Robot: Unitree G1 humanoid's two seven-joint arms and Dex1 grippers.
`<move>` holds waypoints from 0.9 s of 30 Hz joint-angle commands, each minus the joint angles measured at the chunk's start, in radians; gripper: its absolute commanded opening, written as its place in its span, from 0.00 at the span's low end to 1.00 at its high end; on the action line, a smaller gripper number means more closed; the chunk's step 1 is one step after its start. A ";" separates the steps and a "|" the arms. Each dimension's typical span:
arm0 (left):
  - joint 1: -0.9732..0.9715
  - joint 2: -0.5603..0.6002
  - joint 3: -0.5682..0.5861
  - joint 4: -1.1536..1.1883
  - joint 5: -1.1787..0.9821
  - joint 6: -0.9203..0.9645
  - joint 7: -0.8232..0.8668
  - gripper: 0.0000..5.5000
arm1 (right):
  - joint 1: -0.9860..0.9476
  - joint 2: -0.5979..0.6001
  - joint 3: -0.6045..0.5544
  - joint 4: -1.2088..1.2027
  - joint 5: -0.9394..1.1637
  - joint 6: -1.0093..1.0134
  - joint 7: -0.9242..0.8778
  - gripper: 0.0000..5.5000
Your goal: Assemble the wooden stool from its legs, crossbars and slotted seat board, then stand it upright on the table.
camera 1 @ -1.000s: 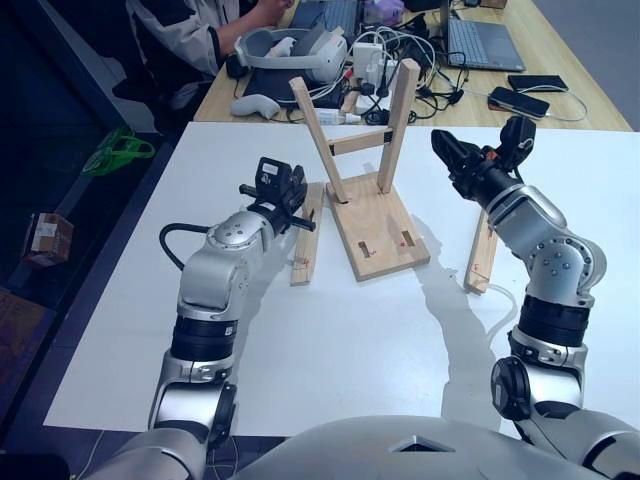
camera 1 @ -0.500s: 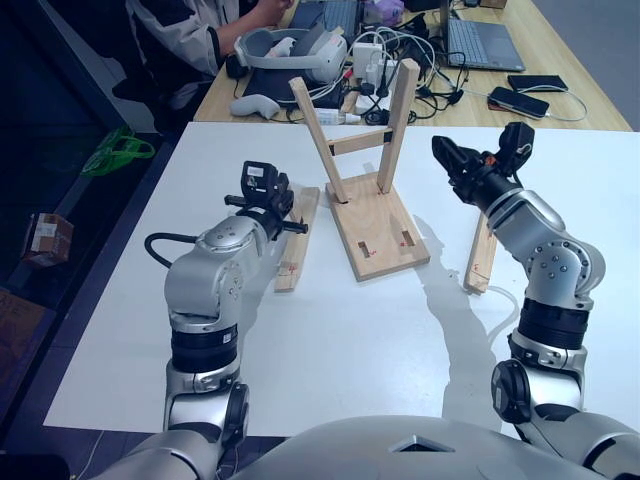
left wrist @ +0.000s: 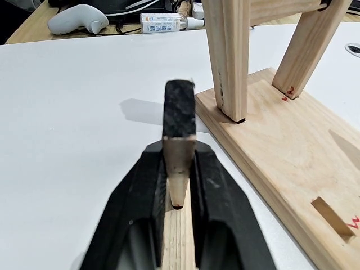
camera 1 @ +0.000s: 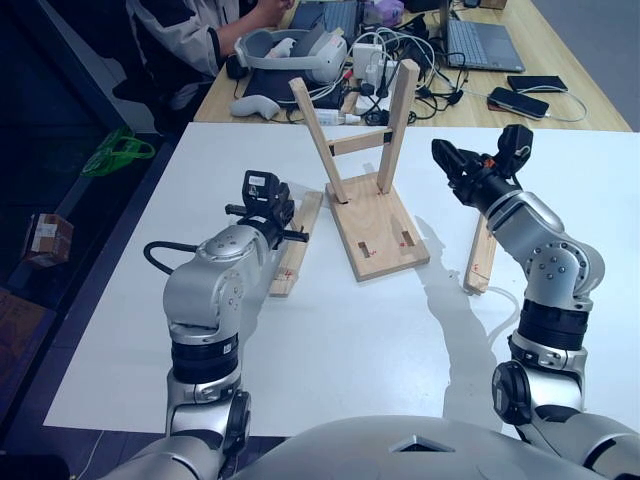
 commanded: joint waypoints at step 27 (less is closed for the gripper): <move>0.022 0.066 -0.044 0.148 0.009 0.037 -0.091 0.07 | 0.008 -0.004 0.010 -0.009 -0.023 0.009 0.010 0.62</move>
